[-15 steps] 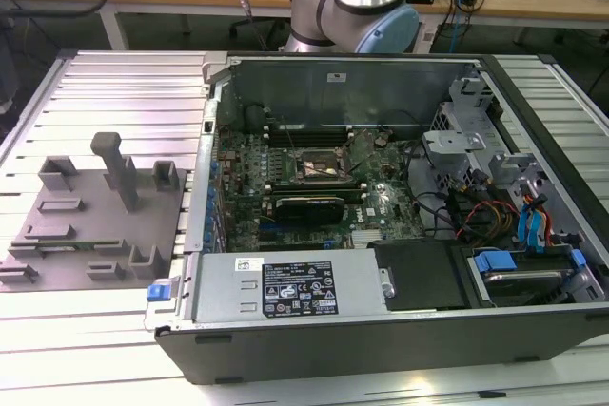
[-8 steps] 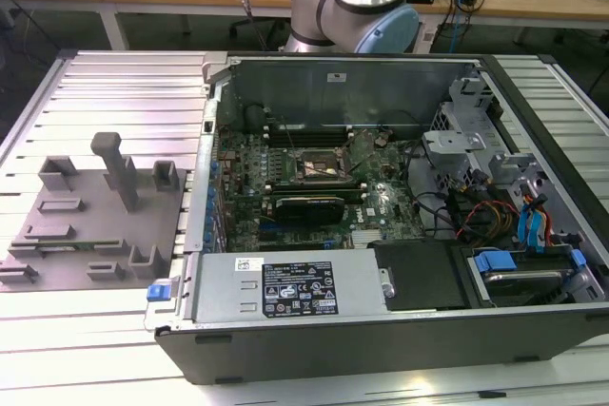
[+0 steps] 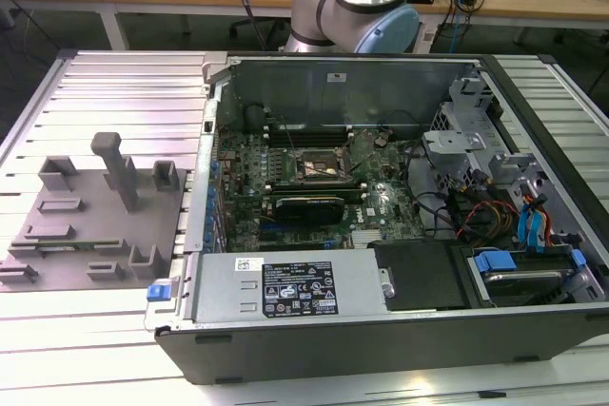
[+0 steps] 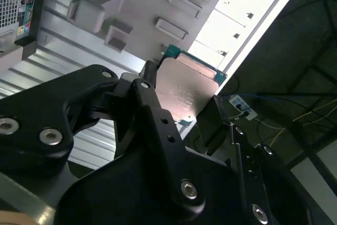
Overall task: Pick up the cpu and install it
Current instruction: 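Pick up the cpu and move it towards the insertion slot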
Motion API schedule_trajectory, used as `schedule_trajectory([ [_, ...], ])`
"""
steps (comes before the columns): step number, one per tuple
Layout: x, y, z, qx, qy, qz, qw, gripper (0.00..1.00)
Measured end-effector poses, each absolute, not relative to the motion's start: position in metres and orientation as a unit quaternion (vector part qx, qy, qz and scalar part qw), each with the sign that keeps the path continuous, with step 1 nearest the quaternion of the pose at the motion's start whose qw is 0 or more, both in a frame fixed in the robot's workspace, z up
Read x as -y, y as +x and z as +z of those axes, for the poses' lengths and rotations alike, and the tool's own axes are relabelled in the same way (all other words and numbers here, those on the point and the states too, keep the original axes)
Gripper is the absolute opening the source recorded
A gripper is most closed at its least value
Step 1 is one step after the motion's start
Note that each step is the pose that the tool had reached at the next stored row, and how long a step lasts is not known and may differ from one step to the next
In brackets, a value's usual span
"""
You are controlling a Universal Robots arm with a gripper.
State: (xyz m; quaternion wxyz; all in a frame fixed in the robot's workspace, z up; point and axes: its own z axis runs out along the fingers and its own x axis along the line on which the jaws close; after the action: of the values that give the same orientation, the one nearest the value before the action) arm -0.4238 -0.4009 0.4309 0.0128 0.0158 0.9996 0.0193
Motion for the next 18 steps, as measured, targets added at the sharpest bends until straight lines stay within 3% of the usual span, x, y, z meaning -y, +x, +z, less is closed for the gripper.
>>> schedule_trajectory([
  [18,0.401,-0.396,0.431,-1.0,0.016,0.019,0.013,0.55],
])
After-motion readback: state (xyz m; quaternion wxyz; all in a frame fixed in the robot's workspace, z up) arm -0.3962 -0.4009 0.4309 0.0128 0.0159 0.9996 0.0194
